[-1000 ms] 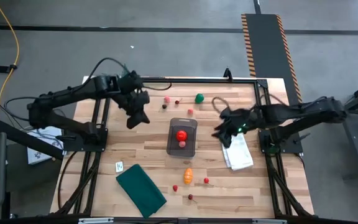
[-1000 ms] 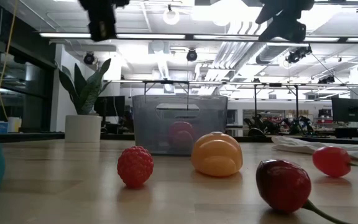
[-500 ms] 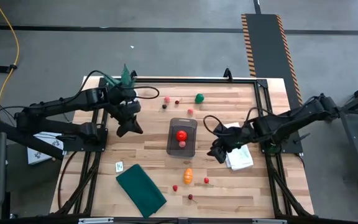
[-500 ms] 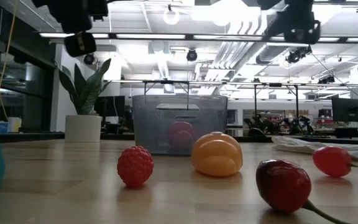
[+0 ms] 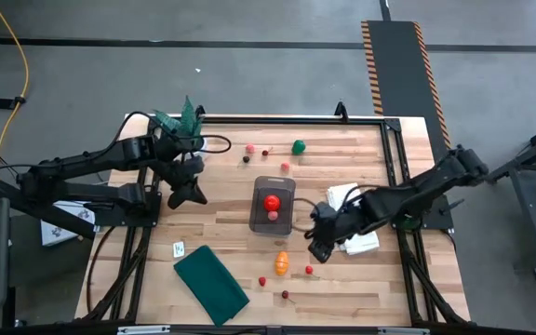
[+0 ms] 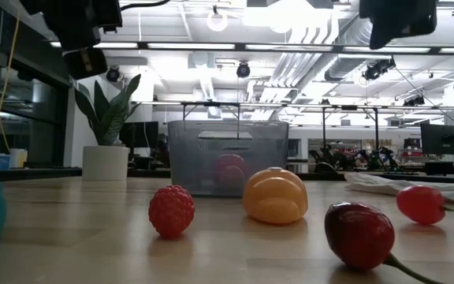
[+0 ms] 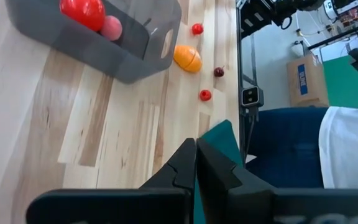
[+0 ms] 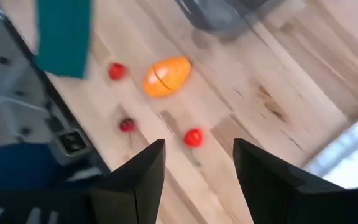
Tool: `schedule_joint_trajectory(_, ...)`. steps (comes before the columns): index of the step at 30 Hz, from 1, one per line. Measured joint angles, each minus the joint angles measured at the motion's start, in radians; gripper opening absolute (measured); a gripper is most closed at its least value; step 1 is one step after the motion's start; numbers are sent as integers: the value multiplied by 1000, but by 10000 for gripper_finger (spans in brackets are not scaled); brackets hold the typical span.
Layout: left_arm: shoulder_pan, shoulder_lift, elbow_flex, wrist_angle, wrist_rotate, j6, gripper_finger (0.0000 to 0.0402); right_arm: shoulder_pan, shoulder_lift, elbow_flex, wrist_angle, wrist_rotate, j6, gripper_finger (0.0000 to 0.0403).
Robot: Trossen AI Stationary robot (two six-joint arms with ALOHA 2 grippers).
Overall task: Pick and placing Produce into tupperware
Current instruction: Put the red cherry into the transparent black bin
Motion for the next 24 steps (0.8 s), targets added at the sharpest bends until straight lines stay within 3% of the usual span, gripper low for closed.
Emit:
schedule_joint_trajectory(9, 0, -1, -1, -26, 0, -10, 3, 49, 193, 205, -131, 0, 65, 181)
schedule_joint_trajectory(24, 0, -1, -1, -106, -8, -31, 3, 109, 304, 226, -113, -26, 280, 181)
